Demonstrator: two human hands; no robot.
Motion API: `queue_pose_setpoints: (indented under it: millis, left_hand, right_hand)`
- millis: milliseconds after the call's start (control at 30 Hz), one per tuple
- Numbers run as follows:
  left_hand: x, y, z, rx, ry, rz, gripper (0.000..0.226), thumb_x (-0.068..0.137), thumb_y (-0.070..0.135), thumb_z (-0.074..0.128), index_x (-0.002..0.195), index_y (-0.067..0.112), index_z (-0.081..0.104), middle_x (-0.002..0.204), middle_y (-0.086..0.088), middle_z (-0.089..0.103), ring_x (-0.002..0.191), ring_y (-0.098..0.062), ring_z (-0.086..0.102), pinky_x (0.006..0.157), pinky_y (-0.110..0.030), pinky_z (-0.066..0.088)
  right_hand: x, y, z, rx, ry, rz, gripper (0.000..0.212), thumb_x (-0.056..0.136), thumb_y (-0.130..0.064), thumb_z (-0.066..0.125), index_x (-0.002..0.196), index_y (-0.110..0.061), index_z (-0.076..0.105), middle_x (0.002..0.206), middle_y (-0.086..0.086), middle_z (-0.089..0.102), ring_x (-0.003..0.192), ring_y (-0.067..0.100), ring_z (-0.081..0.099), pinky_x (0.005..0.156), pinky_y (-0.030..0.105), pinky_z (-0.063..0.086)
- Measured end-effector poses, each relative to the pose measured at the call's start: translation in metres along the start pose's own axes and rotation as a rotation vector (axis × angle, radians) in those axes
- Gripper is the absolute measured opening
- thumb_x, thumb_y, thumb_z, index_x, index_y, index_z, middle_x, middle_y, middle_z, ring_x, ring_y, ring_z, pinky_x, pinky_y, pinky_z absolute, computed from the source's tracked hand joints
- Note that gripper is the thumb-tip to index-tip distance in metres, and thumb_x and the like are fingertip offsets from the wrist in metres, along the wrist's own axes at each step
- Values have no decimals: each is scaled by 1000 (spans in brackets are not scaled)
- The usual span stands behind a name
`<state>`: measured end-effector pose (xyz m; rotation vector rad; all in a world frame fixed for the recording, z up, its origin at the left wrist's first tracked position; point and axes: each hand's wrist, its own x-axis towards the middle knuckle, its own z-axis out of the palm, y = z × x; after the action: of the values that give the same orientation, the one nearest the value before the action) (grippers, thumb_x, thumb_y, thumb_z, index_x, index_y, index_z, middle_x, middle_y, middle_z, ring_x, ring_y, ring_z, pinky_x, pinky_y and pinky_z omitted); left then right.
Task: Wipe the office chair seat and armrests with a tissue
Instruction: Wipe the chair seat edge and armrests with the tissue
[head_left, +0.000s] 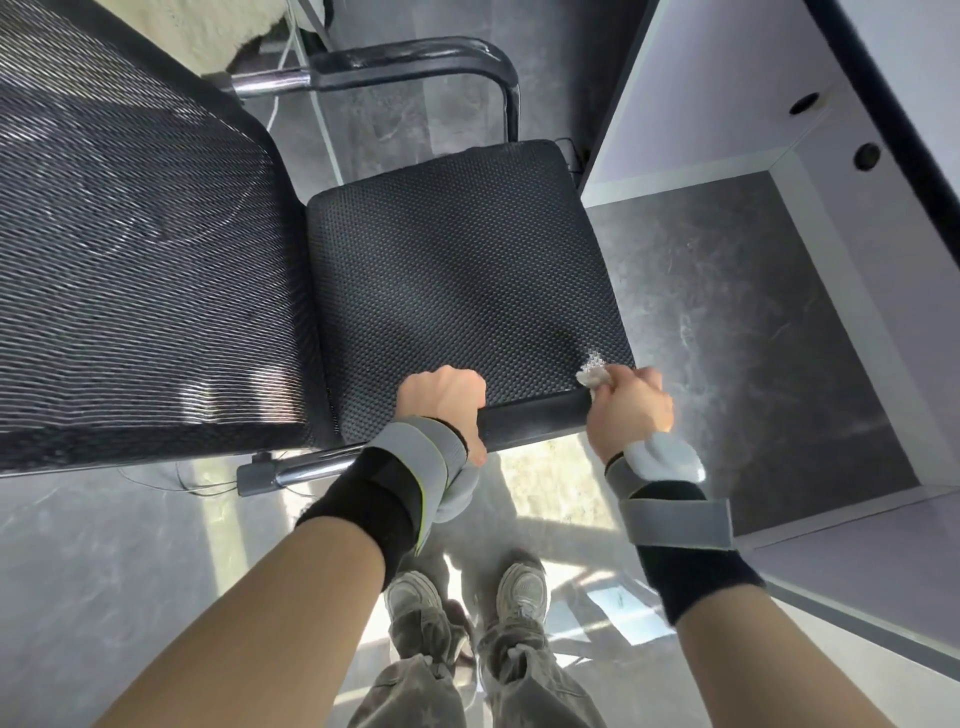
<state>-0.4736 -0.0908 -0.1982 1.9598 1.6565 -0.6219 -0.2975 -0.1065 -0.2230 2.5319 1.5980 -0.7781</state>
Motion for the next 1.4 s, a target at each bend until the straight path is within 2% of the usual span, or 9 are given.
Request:
queue_pose_setpoints:
  millis: [167, 333, 433, 600, 800, 933, 1100, 1233, 1400]
  left_hand:
    - [-1, 2, -1, -13, 22, -13, 45, 62, 35, 81, 103, 26, 65, 100, 0, 69, 94, -27, 66, 67, -29, 41]
    - [-4, 1, 4, -92, 99, -34, 20, 70, 28, 70, 84, 20, 58, 93, -4, 69, 92, -32, 67, 65, -30, 39]
    - [-6, 1, 3, -102, 91, -29, 26, 65, 32, 74, 83, 22, 58, 89, -2, 68, 90, -30, 67, 64, -30, 39]
    - [-6, -4, 3, -98, 55, -6, 41, 63, 40, 80, 98, 25, 64, 92, 1, 68, 92, -27, 66, 64, -29, 38]
    - [-7, -7, 6, -111, 68, 12, 46, 65, 43, 80, 106, 27, 65, 99, 0, 70, 94, -26, 66, 69, -29, 41]
    - [-7, -7, 6, -112, 77, 9, 45, 67, 43, 80, 106, 27, 66, 98, 0, 70, 94, -26, 66, 70, -29, 41]
    - [-6, -7, 7, -95, 91, 18, 47, 67, 44, 80, 108, 27, 66, 101, 0, 70, 97, -27, 65, 72, -30, 43]
    - [-6, -9, 10, -102, 106, 34, 48, 67, 43, 79, 110, 28, 65, 103, 0, 69, 98, -27, 65, 72, -30, 42]
    - [-10, -16, 16, -109, 156, 108, 43, 72, 44, 73, 111, 28, 64, 102, 2, 70, 98, -25, 63, 74, -30, 40]
  right_hand:
    - [-35, -41, 12, -118, 88, -296, 31, 92, -7, 38, 113, -19, 58, 115, 6, 49, 107, 29, 42, 97, 39, 37]
    - [-57, -61, 44, 81, 156, -363, 18, 80, 0, 53, 91, -9, 64, 97, 15, 56, 85, 37, 51, 72, 42, 49]
    - [-55, -50, 44, 90, 179, -472, 22, 75, 2, 62, 92, -12, 65, 91, 13, 57, 76, 34, 51, 64, 39, 50]
    - [-48, -22, 40, 127, 159, -661, 28, 82, -5, 62, 108, -16, 62, 100, 12, 57, 85, 30, 52, 67, 36, 49]
    - [-36, 4, 44, 417, 321, -375, 22, 87, -14, 59, 107, -19, 68, 99, 11, 56, 87, 27, 54, 75, 27, 43]
    - [-31, 5, 37, 500, 296, -125, 22, 91, -17, 53, 110, -15, 65, 111, 12, 52, 94, 30, 56, 76, 24, 36]
    - [-5, 25, 23, 496, 195, 296, 26, 91, -21, 46, 113, -18, 61, 114, 20, 59, 89, 34, 61, 73, 28, 43]
    - [-8, 23, 20, 457, 168, 259, 25, 92, -20, 45, 111, -15, 60, 112, 21, 59, 78, 31, 57, 70, 29, 41]
    - [-31, 1, 22, 425, 216, 159, 28, 94, -23, 43, 114, -17, 60, 122, 11, 48, 87, 27, 55, 81, 31, 42]
